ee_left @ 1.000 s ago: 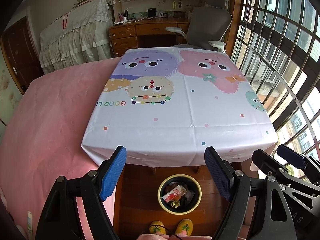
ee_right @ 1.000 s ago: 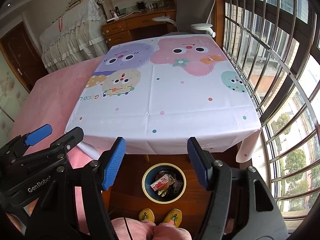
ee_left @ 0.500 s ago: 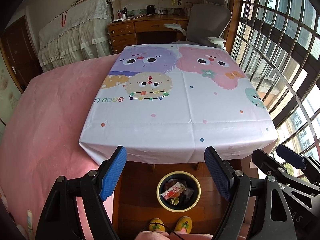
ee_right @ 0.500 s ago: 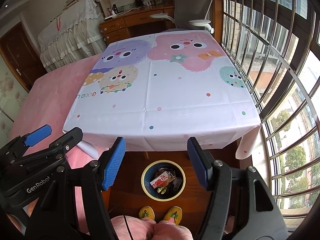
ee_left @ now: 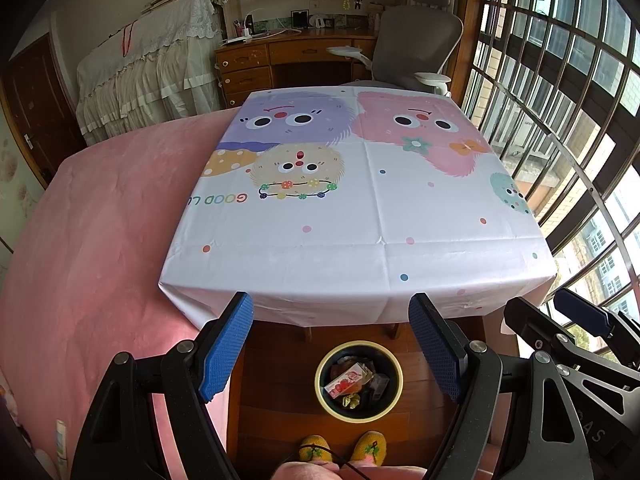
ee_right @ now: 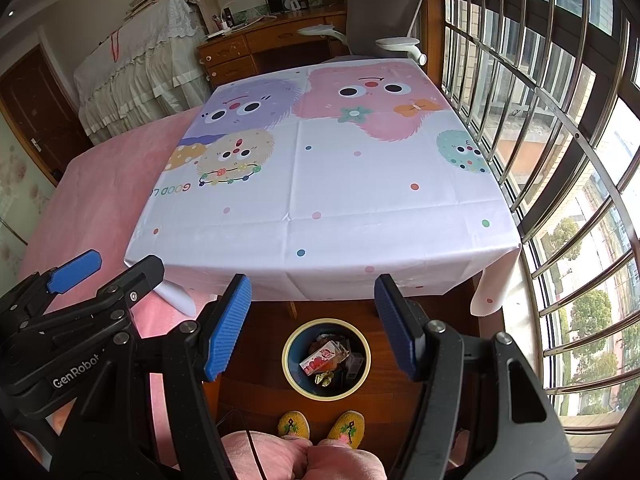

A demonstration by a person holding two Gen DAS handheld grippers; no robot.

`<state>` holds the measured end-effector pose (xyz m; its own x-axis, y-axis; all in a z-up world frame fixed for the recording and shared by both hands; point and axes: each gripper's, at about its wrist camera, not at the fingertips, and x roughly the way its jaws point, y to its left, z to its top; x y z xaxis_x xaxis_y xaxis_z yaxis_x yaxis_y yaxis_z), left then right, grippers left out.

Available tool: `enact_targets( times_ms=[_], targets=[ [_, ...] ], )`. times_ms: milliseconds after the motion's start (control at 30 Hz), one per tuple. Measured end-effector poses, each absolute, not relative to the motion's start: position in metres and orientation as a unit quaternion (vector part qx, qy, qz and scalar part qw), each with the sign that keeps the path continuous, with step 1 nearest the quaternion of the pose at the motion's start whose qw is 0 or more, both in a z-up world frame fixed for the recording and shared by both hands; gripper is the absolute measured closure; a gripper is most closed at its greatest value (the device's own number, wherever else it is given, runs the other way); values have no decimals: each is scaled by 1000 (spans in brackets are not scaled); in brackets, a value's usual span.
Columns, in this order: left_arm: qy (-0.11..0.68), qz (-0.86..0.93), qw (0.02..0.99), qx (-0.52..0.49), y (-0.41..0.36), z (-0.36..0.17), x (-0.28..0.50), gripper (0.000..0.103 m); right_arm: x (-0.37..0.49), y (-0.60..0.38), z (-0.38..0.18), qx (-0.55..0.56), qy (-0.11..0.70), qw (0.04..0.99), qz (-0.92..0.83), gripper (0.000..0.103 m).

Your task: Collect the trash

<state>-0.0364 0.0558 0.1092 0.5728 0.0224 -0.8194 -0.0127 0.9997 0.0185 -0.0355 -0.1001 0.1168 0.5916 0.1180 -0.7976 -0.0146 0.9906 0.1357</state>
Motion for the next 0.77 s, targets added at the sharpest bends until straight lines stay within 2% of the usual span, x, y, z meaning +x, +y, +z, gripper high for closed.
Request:
enact_targets(
  times_ms=[767],
  targets=[
    [467,6,884,9,56,102,-39,22,-37,-103,111,58,453,889,34,42]
  ],
)
